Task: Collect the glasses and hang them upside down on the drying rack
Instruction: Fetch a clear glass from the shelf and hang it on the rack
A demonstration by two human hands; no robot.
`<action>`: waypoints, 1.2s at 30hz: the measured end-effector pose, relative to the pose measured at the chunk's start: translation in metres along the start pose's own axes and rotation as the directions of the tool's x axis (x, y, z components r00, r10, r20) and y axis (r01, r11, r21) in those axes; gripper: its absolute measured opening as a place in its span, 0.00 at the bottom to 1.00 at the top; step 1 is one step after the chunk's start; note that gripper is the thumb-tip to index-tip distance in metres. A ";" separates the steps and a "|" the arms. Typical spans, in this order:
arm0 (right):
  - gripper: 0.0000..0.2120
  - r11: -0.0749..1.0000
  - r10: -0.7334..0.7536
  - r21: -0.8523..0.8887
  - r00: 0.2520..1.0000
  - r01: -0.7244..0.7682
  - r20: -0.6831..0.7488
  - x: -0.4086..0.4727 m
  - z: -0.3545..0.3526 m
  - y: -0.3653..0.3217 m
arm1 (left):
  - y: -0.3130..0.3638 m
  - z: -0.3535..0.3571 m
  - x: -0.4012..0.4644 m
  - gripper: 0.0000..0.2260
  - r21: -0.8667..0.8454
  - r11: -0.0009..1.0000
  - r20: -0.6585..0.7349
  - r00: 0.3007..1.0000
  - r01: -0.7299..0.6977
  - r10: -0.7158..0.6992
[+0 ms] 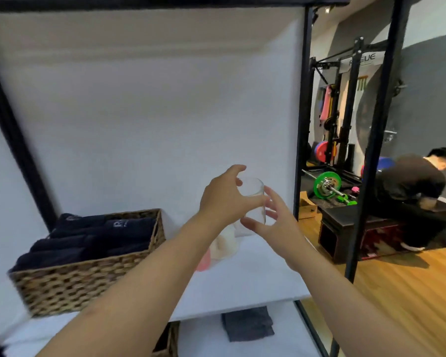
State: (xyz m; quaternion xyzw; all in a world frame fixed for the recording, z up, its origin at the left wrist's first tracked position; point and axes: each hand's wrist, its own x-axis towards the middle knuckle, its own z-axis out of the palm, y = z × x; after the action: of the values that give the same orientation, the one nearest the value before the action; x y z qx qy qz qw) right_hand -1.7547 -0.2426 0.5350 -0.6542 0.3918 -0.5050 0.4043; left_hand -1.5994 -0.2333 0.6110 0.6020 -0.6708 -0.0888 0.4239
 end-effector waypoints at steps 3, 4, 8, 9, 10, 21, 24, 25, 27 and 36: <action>0.46 0.998 -0.046 0.046 0.997 0.043 0.067 -0.022 0.022 -0.035 | 0.018 -0.042 -0.032 0.43 0.029 0.999 -0.037 0.999 0.038 -0.037; 0.44 0.997 -0.056 0.058 0.993 0.051 0.099 -0.029 0.030 -0.046 | 0.021 -0.057 -0.043 0.42 0.041 0.998 -0.052 0.998 0.050 -0.048; 0.41 0.986 -0.111 0.143 0.976 0.085 0.186 -0.057 0.069 -0.088 | 0.028 -0.119 -0.084 0.42 0.063 0.993 -0.119 0.989 0.097 -0.089; 0.41 0.983 -0.120 0.163 0.972 0.087 0.203 -0.064 0.080 -0.097 | 0.028 -0.134 -0.095 0.42 0.072 0.992 -0.133 0.987 0.102 -0.092; 0.40 0.979 -0.134 0.178 0.966 0.095 0.220 -0.071 0.092 -0.107 | 0.028 -0.150 -0.106 0.42 0.077 0.991 -0.147 0.984 0.109 -0.097; 0.34 0.956 -0.231 0.270 0.868 0.118 0.439 -0.159 0.264 -0.193 | -0.013 -0.327 -0.265 0.38 0.077 0.983 -0.269 0.953 0.165 -0.139; 0.41 0.952 -0.233 0.289 0.857 0.103 0.460 -0.183 0.317 -0.213 | -0.036 -0.381 -0.321 0.32 0.020 0.982 -0.361 0.917 0.190 -0.170; 0.41 0.947 -0.241 0.307 0.846 0.097 0.475 -0.191 0.334 -0.220 | -0.045 -0.399 -0.340 0.30 0.015 0.977 -0.394 0.899 0.215 -0.192; 0.37 0.935 -0.260 0.345 0.824 0.084 0.504 -0.207 0.368 -0.234 | -0.060 -0.434 -0.373 0.27 0.010 0.963 -0.442 0.865 0.268 -0.236; 0.47 0.895 -0.317 0.445 0.725 0.017 0.611 -0.250 0.518 -0.285 | -0.128 -0.566 -0.468 0.24 0.059 0.887 -0.602 0.726 0.457 -0.334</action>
State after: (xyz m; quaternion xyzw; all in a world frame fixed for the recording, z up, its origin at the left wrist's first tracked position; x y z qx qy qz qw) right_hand -1.2639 0.1606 0.6279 -0.7249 0.0432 -0.3412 0.5969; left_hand -1.1623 0.3683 0.6681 0.7695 -0.3714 0.0775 0.5137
